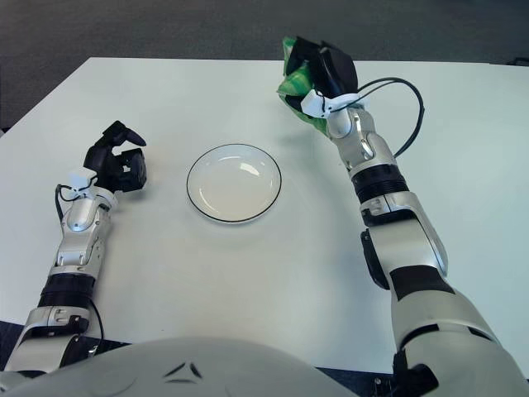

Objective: Put the snack into the plate.

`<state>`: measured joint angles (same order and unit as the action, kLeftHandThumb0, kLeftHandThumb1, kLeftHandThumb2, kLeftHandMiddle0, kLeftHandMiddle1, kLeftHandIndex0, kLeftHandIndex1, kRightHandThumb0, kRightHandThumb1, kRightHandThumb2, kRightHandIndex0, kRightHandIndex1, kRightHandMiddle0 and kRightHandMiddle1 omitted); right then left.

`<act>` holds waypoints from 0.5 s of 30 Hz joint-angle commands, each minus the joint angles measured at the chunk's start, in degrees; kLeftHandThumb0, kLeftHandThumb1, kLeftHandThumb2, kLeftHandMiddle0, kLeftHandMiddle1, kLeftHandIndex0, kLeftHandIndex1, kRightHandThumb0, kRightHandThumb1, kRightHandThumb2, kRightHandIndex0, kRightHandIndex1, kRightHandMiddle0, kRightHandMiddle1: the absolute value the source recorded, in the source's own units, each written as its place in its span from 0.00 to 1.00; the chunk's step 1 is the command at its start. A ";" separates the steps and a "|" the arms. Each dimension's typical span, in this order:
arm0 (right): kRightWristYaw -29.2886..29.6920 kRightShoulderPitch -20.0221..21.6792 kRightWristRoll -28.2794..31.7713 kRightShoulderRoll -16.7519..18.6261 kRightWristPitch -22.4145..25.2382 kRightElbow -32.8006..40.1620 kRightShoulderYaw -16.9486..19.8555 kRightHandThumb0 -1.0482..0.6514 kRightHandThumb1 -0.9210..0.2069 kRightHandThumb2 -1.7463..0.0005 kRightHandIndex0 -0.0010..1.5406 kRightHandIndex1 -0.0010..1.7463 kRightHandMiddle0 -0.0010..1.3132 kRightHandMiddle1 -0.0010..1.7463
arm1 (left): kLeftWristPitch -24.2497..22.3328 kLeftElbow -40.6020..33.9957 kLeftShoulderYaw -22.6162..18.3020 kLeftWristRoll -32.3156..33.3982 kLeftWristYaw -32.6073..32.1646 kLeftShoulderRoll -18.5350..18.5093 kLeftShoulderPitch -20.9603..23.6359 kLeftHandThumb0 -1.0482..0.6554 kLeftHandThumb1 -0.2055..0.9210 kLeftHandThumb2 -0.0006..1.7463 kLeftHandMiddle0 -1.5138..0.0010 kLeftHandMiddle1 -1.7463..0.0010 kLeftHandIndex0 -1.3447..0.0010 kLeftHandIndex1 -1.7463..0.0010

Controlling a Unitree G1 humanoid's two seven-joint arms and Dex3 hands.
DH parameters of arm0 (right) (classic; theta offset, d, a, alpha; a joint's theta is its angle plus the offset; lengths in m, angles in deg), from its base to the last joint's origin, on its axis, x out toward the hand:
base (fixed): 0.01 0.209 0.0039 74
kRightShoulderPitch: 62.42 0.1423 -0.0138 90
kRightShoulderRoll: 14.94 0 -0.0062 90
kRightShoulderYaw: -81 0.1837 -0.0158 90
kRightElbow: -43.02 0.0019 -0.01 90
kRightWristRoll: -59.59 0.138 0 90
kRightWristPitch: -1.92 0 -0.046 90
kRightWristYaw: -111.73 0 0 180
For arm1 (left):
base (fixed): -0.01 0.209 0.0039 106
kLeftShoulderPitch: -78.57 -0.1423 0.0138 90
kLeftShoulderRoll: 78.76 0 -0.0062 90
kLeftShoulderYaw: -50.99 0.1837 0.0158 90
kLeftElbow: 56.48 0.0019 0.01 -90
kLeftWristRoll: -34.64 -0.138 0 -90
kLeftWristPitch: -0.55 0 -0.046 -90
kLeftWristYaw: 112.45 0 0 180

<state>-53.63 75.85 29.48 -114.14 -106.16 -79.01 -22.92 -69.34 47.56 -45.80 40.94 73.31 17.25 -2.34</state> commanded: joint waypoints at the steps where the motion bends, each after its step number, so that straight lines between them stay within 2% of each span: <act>1: -1.81 -1.12 -1.20 -1.28 0.55 4.68 0.53 0.62 0.82 0.03 0.54 1.00 0.48 1.00 | 0.53 5.81 1.29 -0.33 -0.07 3.94 -6.89 0.35 0.56 0.67 0.20 0.00 0.61 0.00; 5: -3.68 -1.13 -2.81 -1.35 2.30 8.60 0.35 0.62 0.80 0.06 0.54 0.97 0.46 1.00 | 0.58 5.96 1.30 -0.18 0.05 3.98 -6.83 0.35 0.56 0.67 0.20 0.00 0.61 0.00; 15: -6.94 -1.04 -2.58 -0.27 1.63 13.39 0.22 0.62 0.81 0.05 0.54 0.99 0.47 1.00 | 1.07 7.07 1.22 0.10 0.27 4.07 -6.24 0.35 0.57 0.67 0.20 0.00 0.61 0.00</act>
<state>-59.07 74.67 26.69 -114.79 -104.26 -67.89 -22.91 -68.78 48.98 -45.73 40.91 73.32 17.25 -1.76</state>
